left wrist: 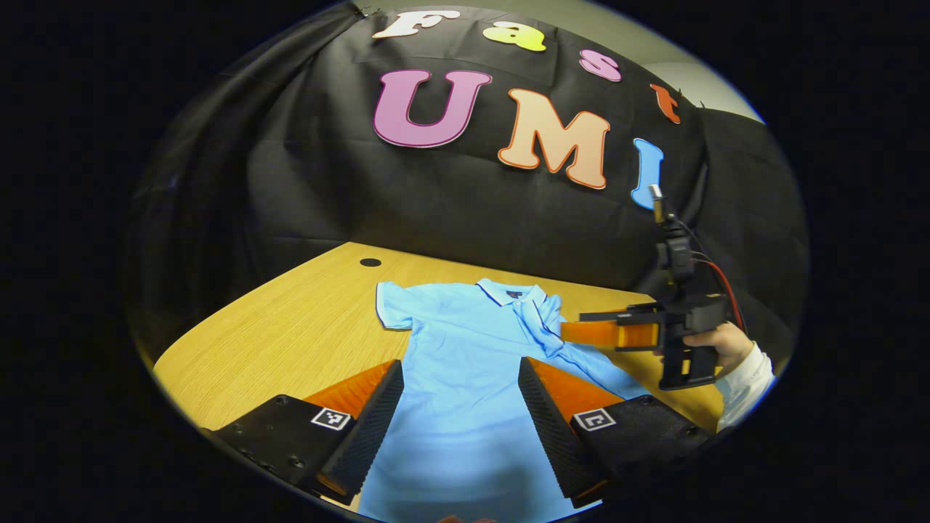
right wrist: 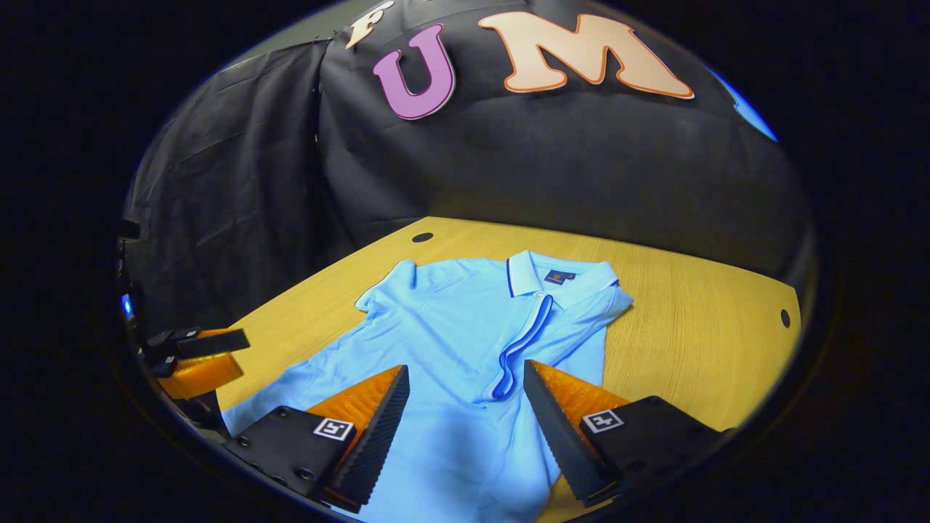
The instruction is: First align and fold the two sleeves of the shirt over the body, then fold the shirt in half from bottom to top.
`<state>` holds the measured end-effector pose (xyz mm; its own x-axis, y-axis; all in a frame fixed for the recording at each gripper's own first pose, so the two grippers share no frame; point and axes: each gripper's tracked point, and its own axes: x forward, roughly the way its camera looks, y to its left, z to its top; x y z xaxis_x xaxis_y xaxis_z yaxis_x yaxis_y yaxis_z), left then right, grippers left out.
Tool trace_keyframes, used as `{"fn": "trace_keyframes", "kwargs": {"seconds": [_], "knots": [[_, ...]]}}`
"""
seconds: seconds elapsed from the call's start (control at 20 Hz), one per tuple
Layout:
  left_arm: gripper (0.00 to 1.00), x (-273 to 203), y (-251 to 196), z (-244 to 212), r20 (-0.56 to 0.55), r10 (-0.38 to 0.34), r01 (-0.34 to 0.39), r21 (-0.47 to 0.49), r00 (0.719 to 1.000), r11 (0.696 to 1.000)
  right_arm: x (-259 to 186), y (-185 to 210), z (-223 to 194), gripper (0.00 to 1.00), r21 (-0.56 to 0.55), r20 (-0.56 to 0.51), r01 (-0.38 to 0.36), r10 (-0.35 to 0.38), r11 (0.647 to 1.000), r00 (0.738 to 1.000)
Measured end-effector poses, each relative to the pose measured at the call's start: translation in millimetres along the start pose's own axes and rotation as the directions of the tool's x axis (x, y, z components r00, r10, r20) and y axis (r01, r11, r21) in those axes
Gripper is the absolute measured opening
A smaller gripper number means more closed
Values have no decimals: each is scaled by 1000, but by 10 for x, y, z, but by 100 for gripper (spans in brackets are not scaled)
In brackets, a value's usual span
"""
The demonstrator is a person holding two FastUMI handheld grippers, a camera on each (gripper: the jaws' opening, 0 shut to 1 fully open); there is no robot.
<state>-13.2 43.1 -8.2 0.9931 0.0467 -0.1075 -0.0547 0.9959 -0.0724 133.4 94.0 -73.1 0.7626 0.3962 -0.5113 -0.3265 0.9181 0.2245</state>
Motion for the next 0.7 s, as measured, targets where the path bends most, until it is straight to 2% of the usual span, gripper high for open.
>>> {"fn": "trace_keyframes", "kwargs": {"seconds": [0.05,0.1,0.15,0.25,0.55,0.7], "knots": [[95,28,49,-7,0,11,-11,-2,1000,1000,-116,-12,-26,95,-16,14,5,-5,1000,1000],[95,76,115,-16,-17,25,-25,-6,1000,1000,-229,-15,-47,98,-26,29,8,-7,1000,1000],[95,112,147,-38,-38,30,-30,-4,999,1000,-323,-8,-93,95,-30,43,8,-7,1000,999],[95,252,209,11,-61,36,-35,11,997,999,-513,-3,-168,98,-27,67,9,-7,1000,998],[95,939,429,166,-131,27,-23,28,991,999,-1000,-214,-434,98,9,116,40,-41,999,992],[94,1310,590,237,-169,56,-51,34,984,998,-1190,-344,-566,98,-1,134,81,-80,997,988]]}}
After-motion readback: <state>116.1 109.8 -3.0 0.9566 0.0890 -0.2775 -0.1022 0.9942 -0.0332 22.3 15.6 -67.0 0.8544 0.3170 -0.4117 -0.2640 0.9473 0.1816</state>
